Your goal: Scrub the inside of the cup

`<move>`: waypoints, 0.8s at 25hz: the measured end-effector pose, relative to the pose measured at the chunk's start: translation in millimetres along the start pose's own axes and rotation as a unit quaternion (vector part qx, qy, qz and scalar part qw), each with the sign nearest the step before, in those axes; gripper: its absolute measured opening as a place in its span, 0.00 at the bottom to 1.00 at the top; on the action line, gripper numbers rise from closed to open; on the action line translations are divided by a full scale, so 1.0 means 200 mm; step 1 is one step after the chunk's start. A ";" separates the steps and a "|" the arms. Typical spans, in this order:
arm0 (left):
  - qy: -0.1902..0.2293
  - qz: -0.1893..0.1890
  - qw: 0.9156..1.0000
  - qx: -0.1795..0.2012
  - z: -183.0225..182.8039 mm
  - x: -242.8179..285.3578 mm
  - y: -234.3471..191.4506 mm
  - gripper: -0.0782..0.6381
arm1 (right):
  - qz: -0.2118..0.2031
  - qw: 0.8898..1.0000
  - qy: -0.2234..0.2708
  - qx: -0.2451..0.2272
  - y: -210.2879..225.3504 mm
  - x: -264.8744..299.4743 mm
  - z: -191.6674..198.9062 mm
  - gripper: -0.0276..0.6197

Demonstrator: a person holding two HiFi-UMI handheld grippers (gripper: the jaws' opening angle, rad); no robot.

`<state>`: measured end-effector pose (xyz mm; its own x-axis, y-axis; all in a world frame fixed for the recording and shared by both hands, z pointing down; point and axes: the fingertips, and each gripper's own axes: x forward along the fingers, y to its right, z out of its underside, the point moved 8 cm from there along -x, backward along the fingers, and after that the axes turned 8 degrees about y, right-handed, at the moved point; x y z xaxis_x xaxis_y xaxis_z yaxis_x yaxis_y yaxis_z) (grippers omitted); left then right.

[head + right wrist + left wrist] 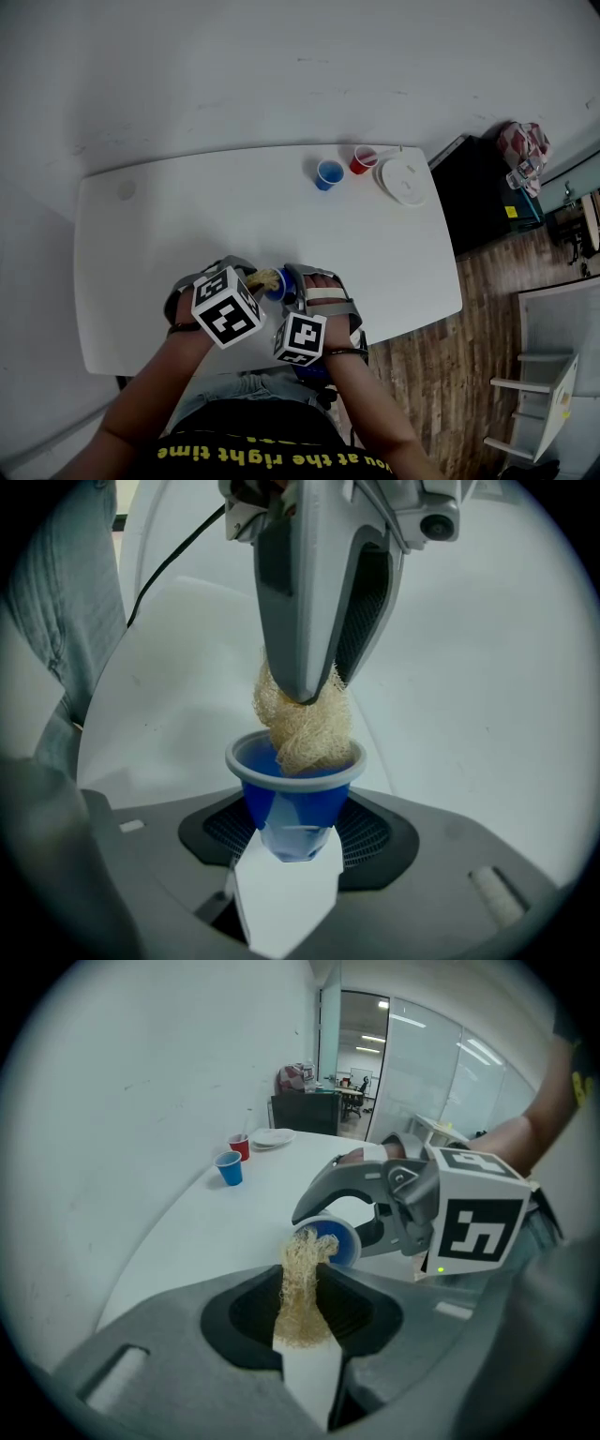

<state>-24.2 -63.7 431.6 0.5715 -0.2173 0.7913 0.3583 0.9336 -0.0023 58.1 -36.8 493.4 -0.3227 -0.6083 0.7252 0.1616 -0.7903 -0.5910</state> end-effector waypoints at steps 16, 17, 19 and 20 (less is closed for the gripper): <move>-0.005 0.021 1.000 0.017 -0.04 0.00 0.06 0.27 | -0.002 1.000 0.001 -0.002 -0.01 0.01 -0.01 0.45; -0.004 0.017 1.000 0.016 -0.04 0.00 0.05 0.27 | -0.002 1.000 0.003 -0.001 -0.01 0.01 -0.02 0.45; -0.005 0.009 1.000 0.014 -0.03 0.01 0.02 0.27 | -0.001 1.000 0.005 0.001 0.00 0.00 -0.03 0.45; -0.007 0.006 1.000 0.013 -0.03 0.01 0.01 0.27 | 0.001 1.000 0.007 0.000 0.00 0.00 -0.03 0.45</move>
<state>-17.6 -63.2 429.9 0.5645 -0.2022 0.8003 0.3316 0.9434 0.0045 52.0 -36.6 490.2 -0.3343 -0.6096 0.7187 0.1624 -0.7885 -0.5933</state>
